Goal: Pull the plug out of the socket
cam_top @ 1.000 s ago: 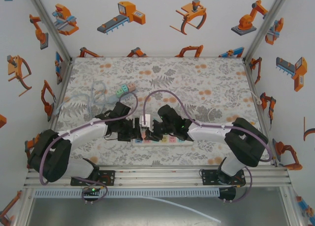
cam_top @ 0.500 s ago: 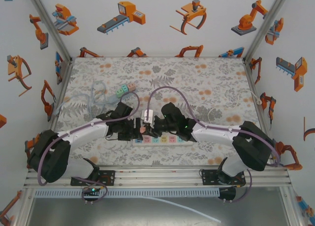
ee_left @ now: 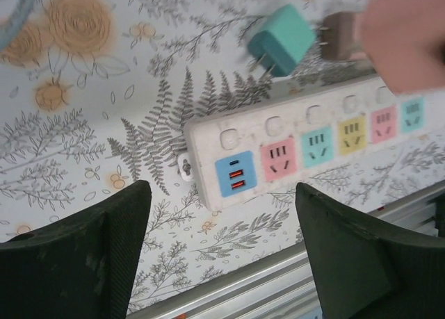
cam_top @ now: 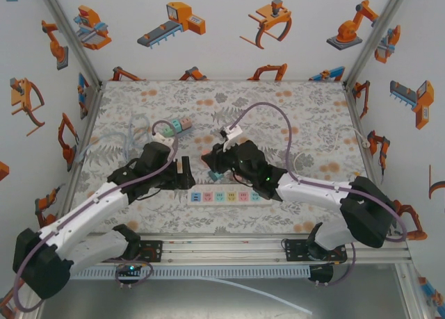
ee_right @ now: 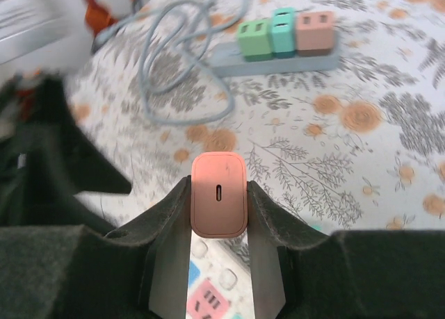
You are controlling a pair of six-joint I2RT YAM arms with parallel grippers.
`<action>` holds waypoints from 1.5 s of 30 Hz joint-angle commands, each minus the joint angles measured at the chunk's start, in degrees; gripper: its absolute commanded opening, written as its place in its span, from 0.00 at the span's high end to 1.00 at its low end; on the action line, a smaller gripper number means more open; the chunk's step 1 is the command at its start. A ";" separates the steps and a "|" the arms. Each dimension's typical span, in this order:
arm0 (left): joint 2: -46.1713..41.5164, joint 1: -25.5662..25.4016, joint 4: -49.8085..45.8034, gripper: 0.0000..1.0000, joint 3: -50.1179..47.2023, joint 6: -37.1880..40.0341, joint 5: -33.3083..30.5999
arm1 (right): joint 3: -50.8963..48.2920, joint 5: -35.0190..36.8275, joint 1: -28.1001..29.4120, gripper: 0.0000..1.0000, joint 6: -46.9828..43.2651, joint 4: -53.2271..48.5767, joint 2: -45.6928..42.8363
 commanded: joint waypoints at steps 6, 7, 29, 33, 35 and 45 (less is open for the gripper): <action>-12.73 -0.10 1.35 0.02 0.25 6.94 -1.51 | 3.74 16.13 0.26 0.94 28.21 0.92 7.45; -13.66 -0.01 1.17 0.00 0.18 7.16 -2.18 | 4.05 15.78 0.26 0.93 29.87 0.92 8.84; -14.64 -0.01 0.76 0.03 -1.45 6.34 -4.28 | 10.44 0.98 0.34 0.81 36.68 -0.78 29.03; -14.60 0.04 0.91 0.03 -1.81 6.18 -4.65 | 10.66 1.47 0.33 0.73 36.40 -2.98 28.60; -14.69 0.05 0.86 0.03 -1.92 6.06 -4.69 | 10.79 2.16 0.37 0.66 36.17 -4.66 28.04; -14.78 0.04 0.42 0.03 -2.28 5.81 -5.29 | 9.35 3.61 0.35 0.53 34.16 -8.19 23.45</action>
